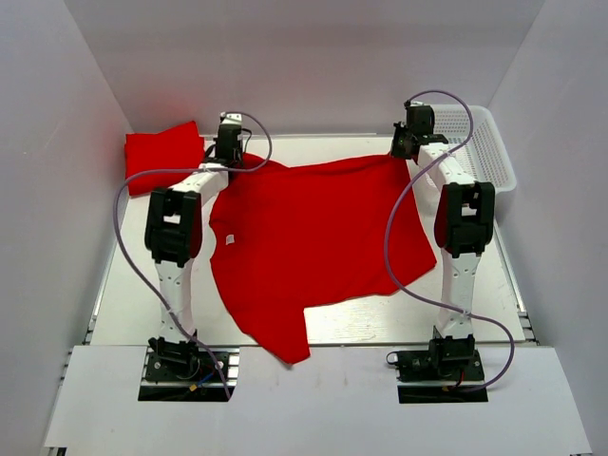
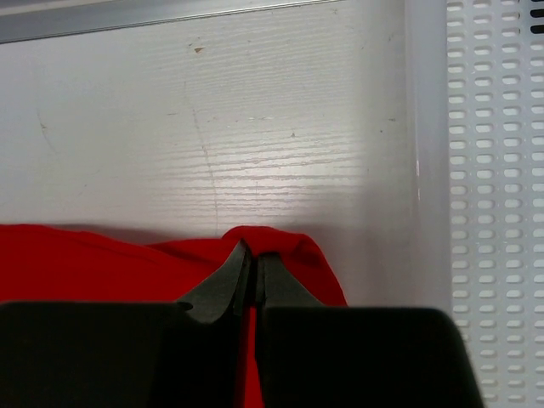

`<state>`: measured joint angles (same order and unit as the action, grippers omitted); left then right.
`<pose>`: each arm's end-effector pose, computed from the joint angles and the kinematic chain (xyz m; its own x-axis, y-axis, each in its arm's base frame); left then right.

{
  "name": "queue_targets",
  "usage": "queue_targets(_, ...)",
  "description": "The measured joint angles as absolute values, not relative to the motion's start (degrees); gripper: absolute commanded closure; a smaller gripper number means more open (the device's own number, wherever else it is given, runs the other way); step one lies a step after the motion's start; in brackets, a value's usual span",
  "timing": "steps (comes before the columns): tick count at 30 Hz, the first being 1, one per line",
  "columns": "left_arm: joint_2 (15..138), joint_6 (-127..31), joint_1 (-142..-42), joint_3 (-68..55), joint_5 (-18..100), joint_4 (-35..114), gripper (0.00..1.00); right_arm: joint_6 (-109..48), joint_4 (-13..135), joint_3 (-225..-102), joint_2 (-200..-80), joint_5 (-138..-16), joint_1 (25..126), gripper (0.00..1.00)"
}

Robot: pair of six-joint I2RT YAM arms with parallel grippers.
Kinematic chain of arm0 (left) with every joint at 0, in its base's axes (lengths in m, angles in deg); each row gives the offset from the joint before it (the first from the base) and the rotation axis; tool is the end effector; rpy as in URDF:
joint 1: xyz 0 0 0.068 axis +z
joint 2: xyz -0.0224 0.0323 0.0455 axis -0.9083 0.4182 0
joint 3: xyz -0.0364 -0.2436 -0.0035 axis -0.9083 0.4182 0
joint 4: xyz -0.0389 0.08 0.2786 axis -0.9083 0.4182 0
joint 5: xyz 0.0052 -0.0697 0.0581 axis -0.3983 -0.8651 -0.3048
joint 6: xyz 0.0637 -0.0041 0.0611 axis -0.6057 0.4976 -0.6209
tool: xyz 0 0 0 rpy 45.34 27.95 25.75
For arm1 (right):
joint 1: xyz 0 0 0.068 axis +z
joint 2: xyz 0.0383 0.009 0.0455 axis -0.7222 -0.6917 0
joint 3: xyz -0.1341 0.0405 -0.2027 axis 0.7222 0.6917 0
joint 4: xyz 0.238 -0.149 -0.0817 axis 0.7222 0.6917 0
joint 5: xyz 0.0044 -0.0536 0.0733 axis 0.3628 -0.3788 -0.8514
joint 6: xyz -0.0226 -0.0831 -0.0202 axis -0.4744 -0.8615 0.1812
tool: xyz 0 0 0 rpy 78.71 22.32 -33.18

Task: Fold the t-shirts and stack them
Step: Grap the side of the flattened tshirt furthest away from the robot with both arms, then fold the flattened tshirt in 1/3 of the way

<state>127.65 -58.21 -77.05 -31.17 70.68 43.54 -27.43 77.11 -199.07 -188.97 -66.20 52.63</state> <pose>0.5507 -0.0856 0.1369 -0.5199 0.0853 -0.8499 -0.1242 0.9769 0.1740 0.5758 0.0596 0.1737 -0.5771 0.1066 -0.8097 0.0387 0.9939 0.1032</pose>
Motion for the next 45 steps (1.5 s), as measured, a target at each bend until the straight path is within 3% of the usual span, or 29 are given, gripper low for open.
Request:
queue_targets(12,103.4,-46.1,-77.9,-13.5,59.9,55.2,1.00,-29.4,78.9,-195.4,-185.7,-65.8,52.6,1.00)
queue_targets(23,90.7,-38.1,-78.5,1.5,48.6,66.5,1.00,-30.5,80.3,-191.1,-181.1,-65.6,52.6,1.00)
queue_targets(38,81.2,-34.7,-78.6,1.4,40.8,80.4,1.00,-31.8,81.9,-186.2,-175.5,-65.5,51.7,1.00)
queue_targets(45,78.2,-33.1,-79.0,7.6,35.4,81.8,1.00,-31.8,82.8,-182.5,-173.8,-65.5,51.5,1.00)
